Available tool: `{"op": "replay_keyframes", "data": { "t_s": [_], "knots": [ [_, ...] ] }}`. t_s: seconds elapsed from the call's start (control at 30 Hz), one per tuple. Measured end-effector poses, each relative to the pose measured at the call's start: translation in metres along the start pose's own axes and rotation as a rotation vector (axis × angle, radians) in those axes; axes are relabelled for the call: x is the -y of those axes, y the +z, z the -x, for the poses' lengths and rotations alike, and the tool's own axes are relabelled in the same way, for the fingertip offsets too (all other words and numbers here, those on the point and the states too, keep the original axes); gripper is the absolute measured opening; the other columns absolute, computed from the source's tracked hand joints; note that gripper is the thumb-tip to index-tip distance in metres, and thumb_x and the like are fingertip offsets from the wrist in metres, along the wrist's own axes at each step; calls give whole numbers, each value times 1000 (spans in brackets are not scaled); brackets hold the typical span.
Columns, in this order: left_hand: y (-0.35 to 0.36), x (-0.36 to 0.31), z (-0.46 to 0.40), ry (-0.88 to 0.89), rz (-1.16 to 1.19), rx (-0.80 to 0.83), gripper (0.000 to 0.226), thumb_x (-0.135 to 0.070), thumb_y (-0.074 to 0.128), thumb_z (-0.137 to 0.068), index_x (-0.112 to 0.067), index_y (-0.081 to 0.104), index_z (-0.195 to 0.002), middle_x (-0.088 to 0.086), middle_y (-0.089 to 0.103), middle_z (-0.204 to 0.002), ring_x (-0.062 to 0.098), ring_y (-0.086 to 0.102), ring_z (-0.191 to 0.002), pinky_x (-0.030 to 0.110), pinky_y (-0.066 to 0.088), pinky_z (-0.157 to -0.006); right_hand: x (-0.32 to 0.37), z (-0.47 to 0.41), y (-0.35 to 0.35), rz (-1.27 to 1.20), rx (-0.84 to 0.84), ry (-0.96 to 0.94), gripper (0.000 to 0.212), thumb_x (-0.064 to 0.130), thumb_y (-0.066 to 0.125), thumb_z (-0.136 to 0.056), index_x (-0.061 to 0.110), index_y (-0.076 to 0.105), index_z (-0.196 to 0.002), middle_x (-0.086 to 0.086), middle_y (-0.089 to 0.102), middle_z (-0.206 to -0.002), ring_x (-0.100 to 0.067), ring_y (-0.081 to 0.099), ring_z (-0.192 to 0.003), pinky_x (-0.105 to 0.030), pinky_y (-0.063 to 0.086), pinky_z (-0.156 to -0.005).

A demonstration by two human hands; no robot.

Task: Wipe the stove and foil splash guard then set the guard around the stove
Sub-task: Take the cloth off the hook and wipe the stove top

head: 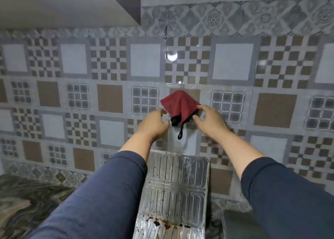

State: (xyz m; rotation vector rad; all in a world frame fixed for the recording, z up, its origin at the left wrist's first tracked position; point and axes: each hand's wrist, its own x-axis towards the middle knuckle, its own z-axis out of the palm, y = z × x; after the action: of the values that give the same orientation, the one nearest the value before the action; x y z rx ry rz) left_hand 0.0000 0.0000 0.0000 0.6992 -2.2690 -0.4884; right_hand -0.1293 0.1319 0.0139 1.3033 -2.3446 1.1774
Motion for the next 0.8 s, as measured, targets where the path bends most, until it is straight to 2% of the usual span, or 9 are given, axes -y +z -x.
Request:
{"op": "replay_keyframes", "data": {
  "t_s": [0.07,0.13,0.3,0.4,0.47,0.57,0.63,0.73,0.8],
  "knots": [
    [5,3,-18,4,75,-112,42,-25,52,-93,-13,46,-133,9,53,-135,28,52,-122,39,43,-99,3,-18,7,-70,-152,-44,38,22,55,-94,13,54,-131,-10,51,-132,-26,49,-122,-26,34,-99],
    [11,4,-36,0,123,-214,40,-25,53,-93,-15,47,-131,9,53,-133,27,52,-122,40,44,-99,10,-32,16,-114,-238,-80,32,18,57,-93,14,60,-124,-7,56,-125,-22,53,-115,-20,33,-92],
    [27,5,-66,-44,219,-284,16,-24,57,-92,-21,60,-106,5,53,-121,23,56,-110,37,46,-97,16,-53,43,-246,-273,-109,31,10,66,-86,20,64,-115,-2,55,-115,-14,51,-106,-13,30,-85],
    [32,1,-71,-10,216,-276,18,-18,62,-89,-16,65,-107,5,52,-120,21,56,-109,31,44,-99,17,-58,49,-347,-294,-95,32,0,61,-84,23,66,-105,-1,65,-112,-14,58,-100,-16,40,-80],
    [27,-3,-71,17,213,-305,23,-11,63,-88,-11,66,-111,5,53,-119,20,57,-107,24,42,-94,21,-64,43,-329,-334,-102,30,3,61,-85,28,69,-99,3,67,-112,-13,60,-97,-18,42,-77],
    [8,-16,-67,78,242,-387,23,-4,63,-87,-11,68,-108,5,55,-116,19,58,-106,24,44,-95,30,-70,21,-295,-416,-130,28,11,62,-85,36,71,-94,7,69,-113,-18,60,-106,-28,50,-87],
    [-5,-29,-58,122,244,-429,21,-9,65,-86,-12,69,-107,4,57,-112,16,58,-103,21,42,-92,35,-63,3,-247,-456,-147,26,13,63,-84,35,72,-94,7,70,-111,-21,58,-110,-35,49,-95],
    [-17,-53,-30,182,244,-428,21,-22,70,-84,-14,69,-104,0,56,-105,10,53,-94,18,39,-87,35,-37,-26,-245,-429,-145,25,12,62,-85,31,72,-99,6,68,-115,-15,61,-107,-27,48,-92],
    [-18,-68,-4,215,292,-401,22,-19,74,-80,-14,68,-101,0,54,-104,8,53,-90,12,39,-84,31,-9,-47,-247,-392,-126,26,11,62,-85,29,72,-101,5,67,-116,-13,61,-105,-24,49,-90]
  ]
}}
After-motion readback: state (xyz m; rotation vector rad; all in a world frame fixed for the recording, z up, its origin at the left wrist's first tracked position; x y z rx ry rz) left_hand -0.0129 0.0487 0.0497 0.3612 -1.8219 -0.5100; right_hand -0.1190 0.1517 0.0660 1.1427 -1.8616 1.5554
